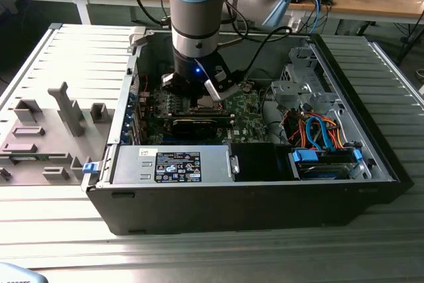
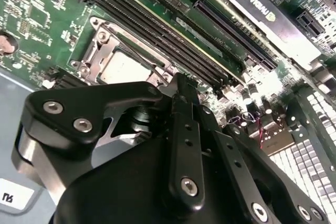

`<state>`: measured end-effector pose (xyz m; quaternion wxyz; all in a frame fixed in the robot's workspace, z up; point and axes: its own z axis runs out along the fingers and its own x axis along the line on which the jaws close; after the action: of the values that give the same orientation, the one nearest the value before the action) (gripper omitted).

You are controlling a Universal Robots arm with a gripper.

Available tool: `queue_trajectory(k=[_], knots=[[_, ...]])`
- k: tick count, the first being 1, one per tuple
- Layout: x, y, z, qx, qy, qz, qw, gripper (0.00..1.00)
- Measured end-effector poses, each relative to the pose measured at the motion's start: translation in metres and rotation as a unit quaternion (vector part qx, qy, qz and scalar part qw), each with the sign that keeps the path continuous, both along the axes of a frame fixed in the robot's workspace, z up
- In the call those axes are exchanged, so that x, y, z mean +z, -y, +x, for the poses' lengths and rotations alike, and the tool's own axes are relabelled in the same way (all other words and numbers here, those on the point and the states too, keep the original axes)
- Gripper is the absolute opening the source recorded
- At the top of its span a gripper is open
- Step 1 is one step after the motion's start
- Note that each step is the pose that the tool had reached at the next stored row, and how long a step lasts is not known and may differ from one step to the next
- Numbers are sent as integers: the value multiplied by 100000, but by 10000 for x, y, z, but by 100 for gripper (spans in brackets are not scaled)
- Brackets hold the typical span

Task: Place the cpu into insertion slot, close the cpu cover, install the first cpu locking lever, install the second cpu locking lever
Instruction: 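Install the second cpu locking lever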

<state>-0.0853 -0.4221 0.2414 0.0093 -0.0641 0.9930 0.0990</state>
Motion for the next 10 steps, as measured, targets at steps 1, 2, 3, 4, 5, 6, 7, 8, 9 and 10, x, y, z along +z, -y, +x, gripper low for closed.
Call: queue_trajectory(k=[1, 2, 3, 4, 5, 6, 7, 8, 9, 10], knots=[[-29, -6, -12, 1, -3, 2, 100000, 11], [-65, -19, -23, 0, 7, 17, 100000, 11], [-108, -38, -36, -1, 6, 25, 100000, 11], [-145, -57, -49, 2, 3, 20, 100000, 11], [-176, -74, -65, -1, 0, 16, 100000, 11], [-205, -86, -80, 1, 2, 24, 100000, 11], [-223, -94, -89, 2, 6, 25, 100000, 11], [-239, -100, -97, 2, 4, 28, 100000, 11], [-266, -110, -111, 1, 1, 30, 100000, 11], [-285, -116, -121, -2, 3, 30, 100000, 11]])
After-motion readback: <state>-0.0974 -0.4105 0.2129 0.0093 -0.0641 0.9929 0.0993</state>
